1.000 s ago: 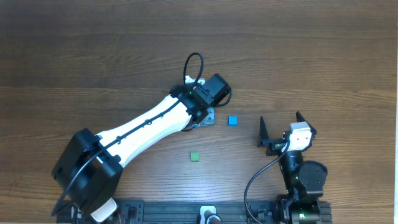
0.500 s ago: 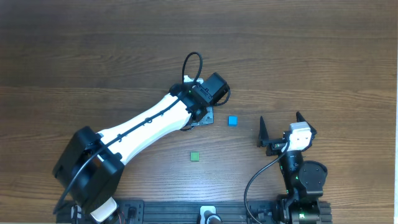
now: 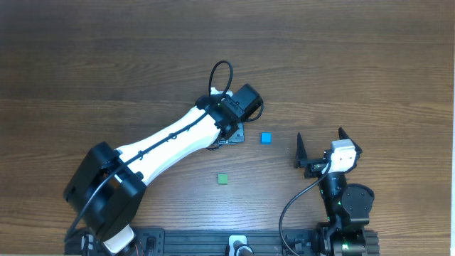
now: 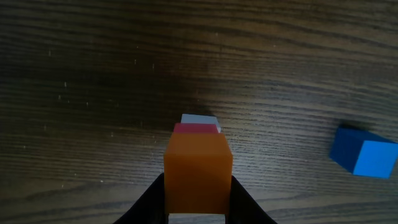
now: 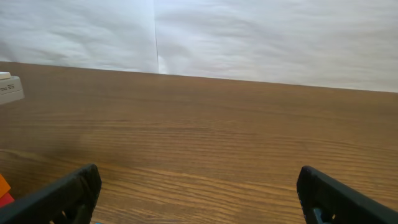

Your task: Stack Cubes

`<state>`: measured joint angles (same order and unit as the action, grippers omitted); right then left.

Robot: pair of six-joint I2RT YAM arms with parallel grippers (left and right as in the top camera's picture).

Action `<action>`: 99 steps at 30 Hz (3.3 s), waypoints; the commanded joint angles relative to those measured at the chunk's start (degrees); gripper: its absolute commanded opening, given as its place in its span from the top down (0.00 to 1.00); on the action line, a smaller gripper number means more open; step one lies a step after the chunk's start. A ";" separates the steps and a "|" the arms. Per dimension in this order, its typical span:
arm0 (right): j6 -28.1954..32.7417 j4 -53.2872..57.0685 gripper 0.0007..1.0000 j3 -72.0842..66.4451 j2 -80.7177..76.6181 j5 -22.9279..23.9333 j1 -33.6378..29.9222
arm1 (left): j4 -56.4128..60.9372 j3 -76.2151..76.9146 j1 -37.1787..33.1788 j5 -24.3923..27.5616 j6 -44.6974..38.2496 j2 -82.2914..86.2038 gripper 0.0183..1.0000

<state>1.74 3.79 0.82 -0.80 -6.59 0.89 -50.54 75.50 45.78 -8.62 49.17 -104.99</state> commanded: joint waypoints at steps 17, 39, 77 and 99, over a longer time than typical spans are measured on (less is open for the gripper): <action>0.07 -0.11 0.01 -0.50 0.48 -0.63 0.28 | -0.11 -0.63 -0.35 -0.17 1.03 -1.09 0.77; 0.07 -0.11 0.01 -0.50 0.48 -0.63 0.28 | 0.20 -0.63 -0.26 0.17 1.03 -2.75 0.33; 0.09 -0.11 0.01 -0.50 0.48 -0.63 0.28 | 33.33 -47.74 -42.42 4.92 -28.59 73.66 0.00; 0.07 -0.11 0.01 -0.50 0.48 -0.63 0.28 | 45.40 -59.36 -46.34 8.39 -49.13 97.33 0.00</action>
<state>1.72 3.79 0.80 -0.73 -6.61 0.89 -6.70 19.33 0.51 -2.85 2.31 -9.87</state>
